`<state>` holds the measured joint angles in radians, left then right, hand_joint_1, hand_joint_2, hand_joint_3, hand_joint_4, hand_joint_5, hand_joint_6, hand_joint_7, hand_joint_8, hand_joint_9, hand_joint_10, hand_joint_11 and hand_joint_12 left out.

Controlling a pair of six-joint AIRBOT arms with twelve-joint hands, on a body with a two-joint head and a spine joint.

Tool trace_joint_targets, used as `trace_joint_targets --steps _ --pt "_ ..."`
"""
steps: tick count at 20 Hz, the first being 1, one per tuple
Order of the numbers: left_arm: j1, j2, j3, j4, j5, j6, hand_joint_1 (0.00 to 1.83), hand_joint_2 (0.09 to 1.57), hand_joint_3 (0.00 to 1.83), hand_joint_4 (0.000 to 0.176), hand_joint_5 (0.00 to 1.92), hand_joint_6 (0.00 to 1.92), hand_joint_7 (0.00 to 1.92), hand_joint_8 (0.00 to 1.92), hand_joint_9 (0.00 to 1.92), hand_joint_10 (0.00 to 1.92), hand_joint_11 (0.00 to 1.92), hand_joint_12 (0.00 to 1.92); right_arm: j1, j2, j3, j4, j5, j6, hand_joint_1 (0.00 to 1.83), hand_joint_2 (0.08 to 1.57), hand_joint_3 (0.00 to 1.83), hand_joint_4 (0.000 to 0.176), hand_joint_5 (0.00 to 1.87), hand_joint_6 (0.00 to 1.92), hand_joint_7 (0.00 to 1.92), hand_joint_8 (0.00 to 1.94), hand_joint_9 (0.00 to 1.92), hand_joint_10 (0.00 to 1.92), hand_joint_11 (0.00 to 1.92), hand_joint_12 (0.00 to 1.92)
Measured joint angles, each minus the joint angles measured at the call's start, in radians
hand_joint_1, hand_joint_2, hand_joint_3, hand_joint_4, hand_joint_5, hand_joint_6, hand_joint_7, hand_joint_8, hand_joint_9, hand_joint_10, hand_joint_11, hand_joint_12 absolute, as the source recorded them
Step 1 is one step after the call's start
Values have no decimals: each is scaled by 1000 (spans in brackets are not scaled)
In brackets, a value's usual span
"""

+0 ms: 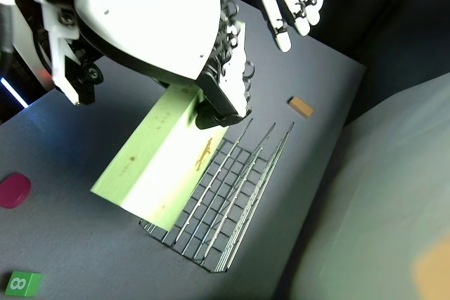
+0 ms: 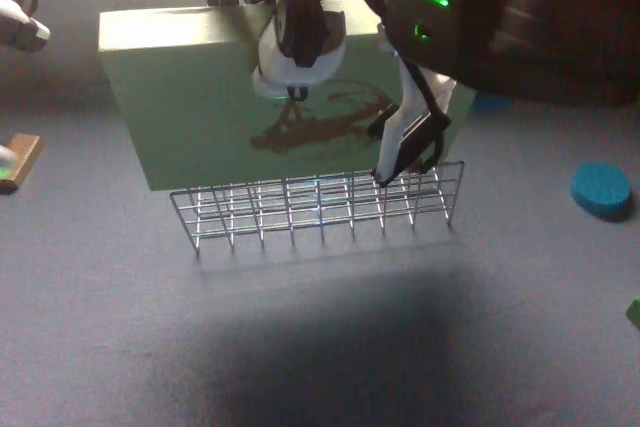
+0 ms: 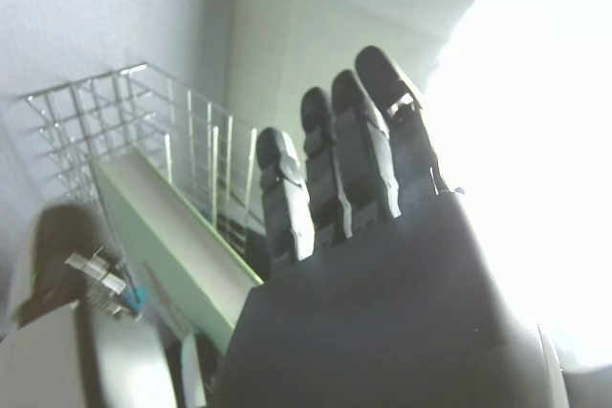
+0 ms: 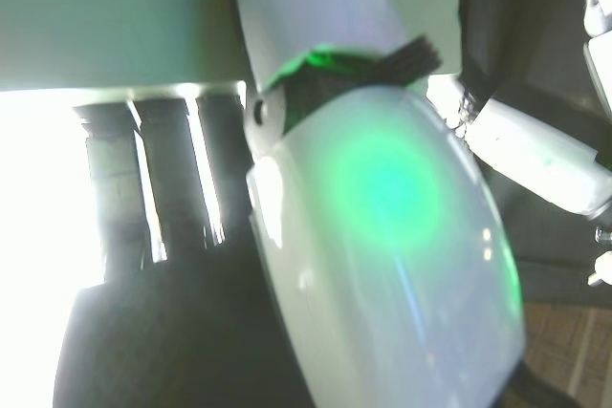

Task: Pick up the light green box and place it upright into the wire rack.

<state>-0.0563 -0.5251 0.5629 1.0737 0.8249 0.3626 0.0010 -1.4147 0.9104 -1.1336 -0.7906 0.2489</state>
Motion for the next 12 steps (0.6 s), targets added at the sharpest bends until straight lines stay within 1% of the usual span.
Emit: trace_joint_targets --steps 1,2,3,4,5,6,7,8,9,10,11,12 --pt "0 0 0 2 1 0 515 1256 18 143 331 0 302 0 261 0 0 832 -5 -4 5 -3 0 3 1355 1178 1 0 768 1150 934 1058 766 1513 633 1569" --pt "0 0 0 2 2 0 567 1164 0 143 334 1 302 0 261 0 0 831 -6 -9 15 -3 0 8 1355 1178 0 0 763 1150 922 1065 785 1506 651 1575" --pt "0 0 0 2 1 0 567 1164 0 143 334 1 302 0 261 0 0 831 -9 -11 20 -4 -1 12 1355 1178 0 0 763 1150 922 1065 785 1506 651 1575" --pt "0 0 0 2 1 0 574 1205 0 142 338 2 295 0 262 1 0 839 -16 -17 31 -12 2 17 1357 1173 0 0 775 1140 918 1060 805 1484 675 1564" --pt "0 0 0 2 0 0 593 1307 11 143 339 1 295 0 266 1 0 850 -23 -22 39 -16 2 18 1357 1173 0 0 776 1139 920 1060 803 1484 674 1563" --pt "0 0 0 1 1 0 575 1297 1 143 339 1 295 0 268 2 0 852 -32 -27 50 -16 2 18 1357 1173 0 0 783 1138 924 1057 793 1489 663 1559" --pt "0 0 -2 2 2 0 637 1324 8 143 338 0 292 0 267 1 0 849 -46 -34 62 -10 -2 19 1357 1173 0 0 787 1137 929 1053 782 1495 658 1558" --pt "0 0 -2 2 0 0 673 1203 0 141 339 0 289 0 265 0 0 842 -52 -37 68 -12 -2 21 1356 1173 0 0 787 1137 930 1053 781 1496 656 1559" --pt "0 0 -2 1 -1 0 674 1115 0 140 338 0 282 0 260 0 0 836 -63 -45 77 -14 -2 22 1356 1173 0 0 787 1137 930 1053 780 1497 655 1559" --pt "0 0 -2 1 -2 0 674 1115 0 140 338 0 282 0 260 0 0 836 -71 -48 81 -34 0 29 1356 1173 0 0 787 1137 930 1053 780 1497 655 1559" --pt "0 0 -2 1 -2 0 654 1041 0 139 337 0 282 0 250 2 0 830 -82 -51 85 -53 1 33 1356 1174 0 0 786 1132 929 1056 781 1499 646 1558" --pt "0 0 -2 0 -2 0 649 1022 0 140 338 0 283 1 249 2 0 830 -92 -55 90 -63 0 36 1357 1174 0 0 787 1130 927 1059 781 1500 643 1558"
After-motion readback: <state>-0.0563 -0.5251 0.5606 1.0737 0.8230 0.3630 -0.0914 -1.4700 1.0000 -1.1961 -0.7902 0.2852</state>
